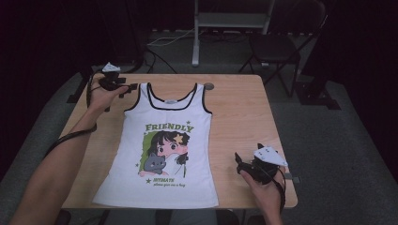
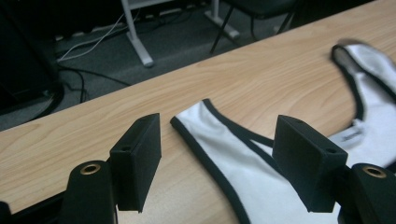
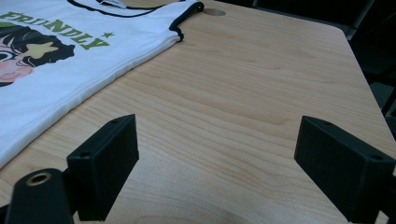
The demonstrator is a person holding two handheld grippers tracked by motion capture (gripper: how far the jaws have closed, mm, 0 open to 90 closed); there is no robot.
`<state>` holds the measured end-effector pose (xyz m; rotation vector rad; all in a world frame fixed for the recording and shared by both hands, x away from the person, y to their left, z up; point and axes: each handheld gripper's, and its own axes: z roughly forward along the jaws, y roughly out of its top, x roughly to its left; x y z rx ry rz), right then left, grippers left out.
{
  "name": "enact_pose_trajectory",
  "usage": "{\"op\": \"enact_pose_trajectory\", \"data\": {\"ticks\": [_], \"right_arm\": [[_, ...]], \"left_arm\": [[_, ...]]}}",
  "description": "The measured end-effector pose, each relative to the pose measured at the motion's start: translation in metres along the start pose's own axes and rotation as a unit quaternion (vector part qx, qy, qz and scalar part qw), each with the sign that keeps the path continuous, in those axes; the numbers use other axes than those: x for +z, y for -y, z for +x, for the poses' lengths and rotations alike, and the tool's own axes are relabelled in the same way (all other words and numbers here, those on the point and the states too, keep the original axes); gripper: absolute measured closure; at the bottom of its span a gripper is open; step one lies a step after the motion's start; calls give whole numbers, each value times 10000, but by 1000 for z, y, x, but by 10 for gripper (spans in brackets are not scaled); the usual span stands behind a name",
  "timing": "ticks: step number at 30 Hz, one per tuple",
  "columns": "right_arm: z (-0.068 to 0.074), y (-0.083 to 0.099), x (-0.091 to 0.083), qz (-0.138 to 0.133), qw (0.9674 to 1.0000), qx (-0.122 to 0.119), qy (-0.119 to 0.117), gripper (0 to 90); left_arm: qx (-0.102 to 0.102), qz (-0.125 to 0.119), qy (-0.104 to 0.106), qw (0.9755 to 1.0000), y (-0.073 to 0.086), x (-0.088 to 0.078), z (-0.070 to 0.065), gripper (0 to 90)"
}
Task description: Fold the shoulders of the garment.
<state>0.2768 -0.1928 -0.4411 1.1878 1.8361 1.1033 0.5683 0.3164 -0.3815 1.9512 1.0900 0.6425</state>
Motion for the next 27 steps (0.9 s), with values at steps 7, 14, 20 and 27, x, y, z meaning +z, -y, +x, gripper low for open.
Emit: {"op": "enact_pose_trajectory", "data": {"ticks": [7, 14, 20, 27], "right_arm": [[0, 0, 0, 5, 10000, -48, -4, 132], [1, 0, 1, 23, 10000, -81, -10, 132], [2, 0, 1, 20, 9999, -102, -45, 132], [2, 0, 1, 23, 9999, -123, -66, 132]], "left_arm": [[-225, 114, -114, 9996, -1, 24, 4, 352], [-358, 204, -178, 9990, -4, 42, 3, 450], [-393, 346, -290, 9982, -1, 57, 3, 481], [-406, 483, -382, 9973, 6, 66, 3, 480]]}}
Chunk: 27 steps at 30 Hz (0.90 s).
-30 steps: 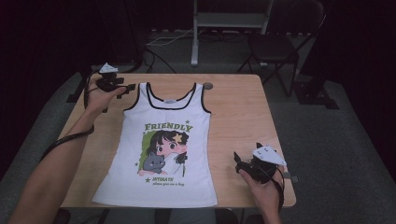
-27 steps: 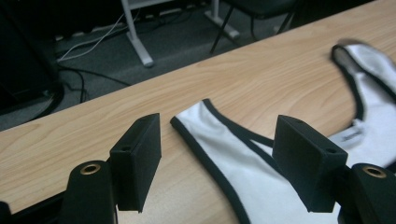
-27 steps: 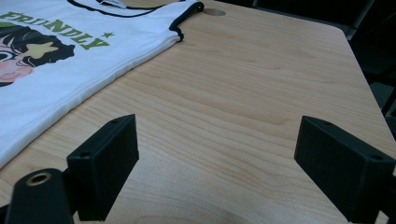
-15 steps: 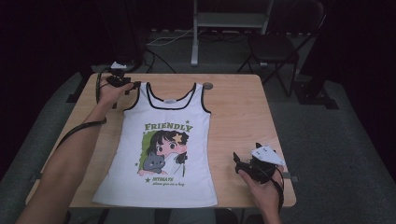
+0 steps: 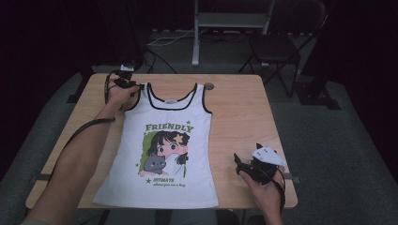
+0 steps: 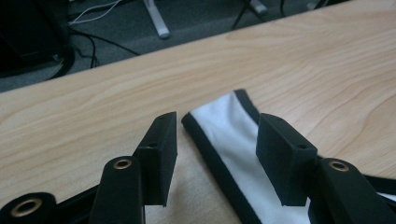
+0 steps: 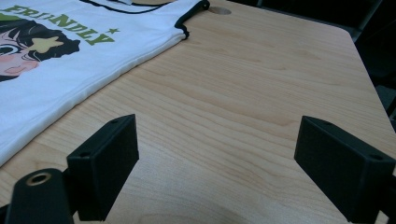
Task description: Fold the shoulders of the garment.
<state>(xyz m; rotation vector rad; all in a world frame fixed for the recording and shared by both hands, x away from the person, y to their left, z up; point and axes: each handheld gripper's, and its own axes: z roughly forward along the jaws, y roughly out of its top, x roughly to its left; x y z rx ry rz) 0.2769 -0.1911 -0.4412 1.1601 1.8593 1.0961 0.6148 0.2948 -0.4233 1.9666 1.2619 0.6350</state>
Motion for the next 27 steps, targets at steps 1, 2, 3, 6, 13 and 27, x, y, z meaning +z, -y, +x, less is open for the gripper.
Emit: {"op": "enact_pose_trajectory", "data": {"ticks": [1, 2, 3, 6, 13, 27], "right_arm": [[0, 0, 0, -1, 10000, -8, -4, 132], [0, 0, 0, 4, 10000, -15, -7, 132], [0, 0, 0, 4, 10000, -31, -9, 132], [0, 0, 0, 6, 10000, -48, -15, 132], [1, 0, 0, 14, 10000, -79, -52, 132], [2, 0, 1, 50, 9999, -106, -55, 132]], "left_arm": [[7, -9, -38, 10000, 0, 1, 0, 480], [-38, -21, -25, 10000, 1, 1, 0, 480], [-104, -28, 18, 9999, 1, 2, 0, 480], [-153, -15, 58, 9999, -1, 3, 0, 480], [-279, 141, 84, 9995, 9, 8, 5, 526], [-148, 94, 138, 9998, 7, 13, 3, 616]]}}
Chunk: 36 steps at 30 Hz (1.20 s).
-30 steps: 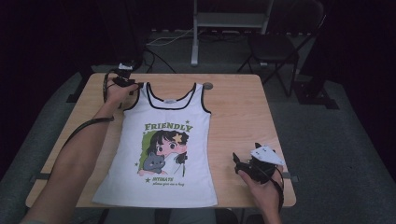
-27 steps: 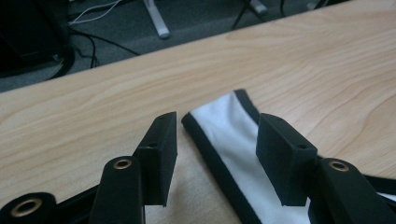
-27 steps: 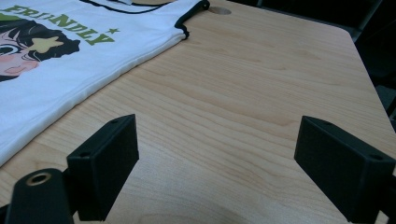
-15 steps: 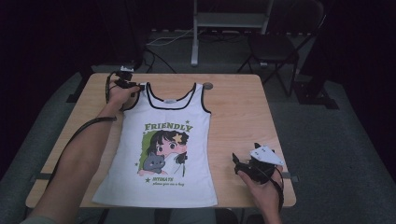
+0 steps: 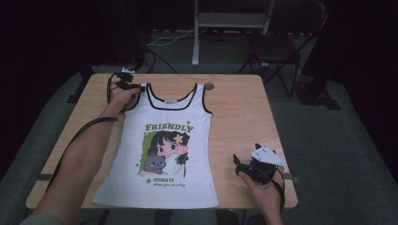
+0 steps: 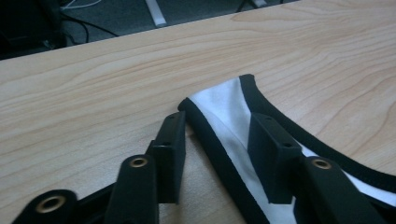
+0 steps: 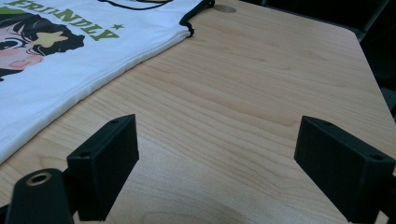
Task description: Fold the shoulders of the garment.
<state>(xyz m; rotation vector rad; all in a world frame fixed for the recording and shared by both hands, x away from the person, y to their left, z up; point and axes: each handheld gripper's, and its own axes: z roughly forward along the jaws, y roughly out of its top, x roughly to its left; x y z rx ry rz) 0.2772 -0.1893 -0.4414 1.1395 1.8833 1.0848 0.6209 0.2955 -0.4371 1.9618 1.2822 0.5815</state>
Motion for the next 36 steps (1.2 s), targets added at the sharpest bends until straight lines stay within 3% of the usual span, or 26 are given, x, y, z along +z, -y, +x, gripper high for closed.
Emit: {"op": "enact_pose_trajectory", "data": {"ticks": [3, 8, 15, 20, 36], "right_arm": [[0, 0, 0, 16, 10000, -25, 11, 132], [0, 0, 0, 22, 10000, -30, 19, 132], [1, 0, 0, 24, 10000, -41, 11, 132], [0, 0, 0, 22, 10000, -50, -5, 132], [2, 0, 0, 16, 9999, -127, -60, 132]], "left_arm": [[66, -21, 97, 9999, 1, 0, -2, 733], [81, -36, 280, 9996, 0, -1, -5, 841], [-156, -299, 616, 9975, -7, -9, -10, 854], [-260, -431, 692, 9963, -11, -16, -14, 853], [-128, -747, 706, 9946, -18, -54, -31, 852]]}}
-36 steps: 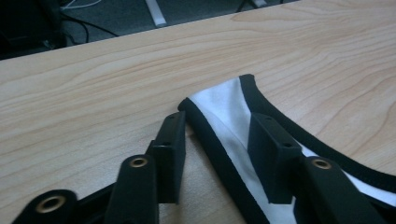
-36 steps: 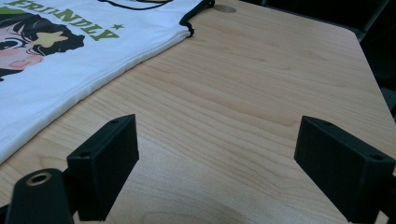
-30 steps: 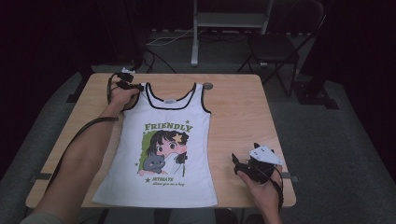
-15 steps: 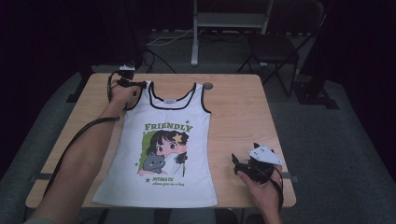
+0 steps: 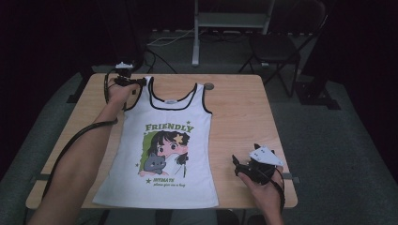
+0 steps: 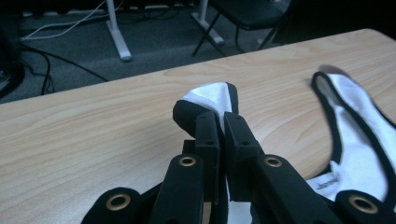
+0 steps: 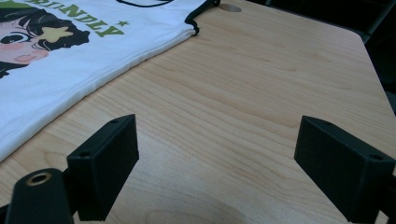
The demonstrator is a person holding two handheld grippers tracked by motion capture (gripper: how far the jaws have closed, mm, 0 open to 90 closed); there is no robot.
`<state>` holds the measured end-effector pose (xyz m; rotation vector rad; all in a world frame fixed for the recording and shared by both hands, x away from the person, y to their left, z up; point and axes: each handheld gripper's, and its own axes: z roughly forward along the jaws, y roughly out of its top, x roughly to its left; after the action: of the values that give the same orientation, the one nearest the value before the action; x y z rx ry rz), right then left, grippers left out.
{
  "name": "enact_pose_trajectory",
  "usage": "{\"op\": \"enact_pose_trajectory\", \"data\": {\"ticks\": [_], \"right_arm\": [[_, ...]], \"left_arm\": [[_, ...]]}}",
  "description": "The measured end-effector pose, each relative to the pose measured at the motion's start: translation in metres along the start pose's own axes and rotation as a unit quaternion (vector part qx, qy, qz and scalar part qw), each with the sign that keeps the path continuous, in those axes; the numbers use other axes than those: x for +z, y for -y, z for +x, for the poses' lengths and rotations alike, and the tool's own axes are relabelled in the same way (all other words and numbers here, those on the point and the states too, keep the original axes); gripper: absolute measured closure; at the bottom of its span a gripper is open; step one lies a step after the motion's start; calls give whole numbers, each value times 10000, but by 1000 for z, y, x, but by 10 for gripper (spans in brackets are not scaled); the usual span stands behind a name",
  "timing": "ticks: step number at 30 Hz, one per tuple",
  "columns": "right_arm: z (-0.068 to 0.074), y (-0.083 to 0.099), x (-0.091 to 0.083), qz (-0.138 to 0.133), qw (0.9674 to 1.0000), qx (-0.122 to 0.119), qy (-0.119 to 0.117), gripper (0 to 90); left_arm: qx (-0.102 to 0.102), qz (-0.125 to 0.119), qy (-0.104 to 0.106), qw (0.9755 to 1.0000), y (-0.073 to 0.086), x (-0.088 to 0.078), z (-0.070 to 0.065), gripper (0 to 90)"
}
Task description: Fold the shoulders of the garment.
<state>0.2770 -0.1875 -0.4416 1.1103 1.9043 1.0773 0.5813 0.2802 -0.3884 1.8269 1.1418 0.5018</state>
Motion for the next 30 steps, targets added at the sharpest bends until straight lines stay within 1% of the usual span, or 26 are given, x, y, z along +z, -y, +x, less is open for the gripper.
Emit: {"op": "enact_pose_trajectory", "data": {"ticks": [1, 3, 6, 7, 9, 12, 19, 20, 21, 24, 28, 30], "right_arm": [[0, 0, 0, 9, 10000, 1, -1, 132], [0, 0, 0, 15, 10000, -15, -2, 132], [0, 0, 0, 14, 10000, -27, 3, 132], [0, 0, 0, 17, 10000, -28, 8, 132], [0, 0, 0, 11, 10000, -27, 7, 132], [0, 0, 0, 6, 10000, -19, 2, 132], [1, 0, 0, 36, 10000, -52, 9, 132], [1, 0, 0, 36, 10000, -52, 9, 132], [2, 0, 0, 37, 10000, -63, 8, 132], [2, 0, 0, 47, 10000, -64, 16, 132], [2, 0, 0, 60, 10000, -70, 27, 132], [2, 0, 0, 75, 9999, -81, 30, 132]], "left_arm": [[48, 8, 4, 10000, 1, -2, -2, 852], [80, -11, 13, 10000, 2, -6, -6, 852], [38, -85, 34, 10000, 7, -12, -12, 852], [56, -80, 42, 9999, 8, -14, -13, 852], [29, -101, 53, 9999, 11, -17, -15, 851], [58, -124, 52, 9999, 15, -23, -19, 851], [207, -210, 59, 9995, 21, -42, -28, 850], [207, -210, 59, 9995, 21, -42, -28, 850], [237, -208, 60, 9995, 23, -44, -29, 850], [246, -264, 74, 9993, 28, -51, -33, 849], [377, -240, 86, 9990, 36, -57, -39, 848], [397, -269, 100, 9988, 39, -60, -42, 847]]}}
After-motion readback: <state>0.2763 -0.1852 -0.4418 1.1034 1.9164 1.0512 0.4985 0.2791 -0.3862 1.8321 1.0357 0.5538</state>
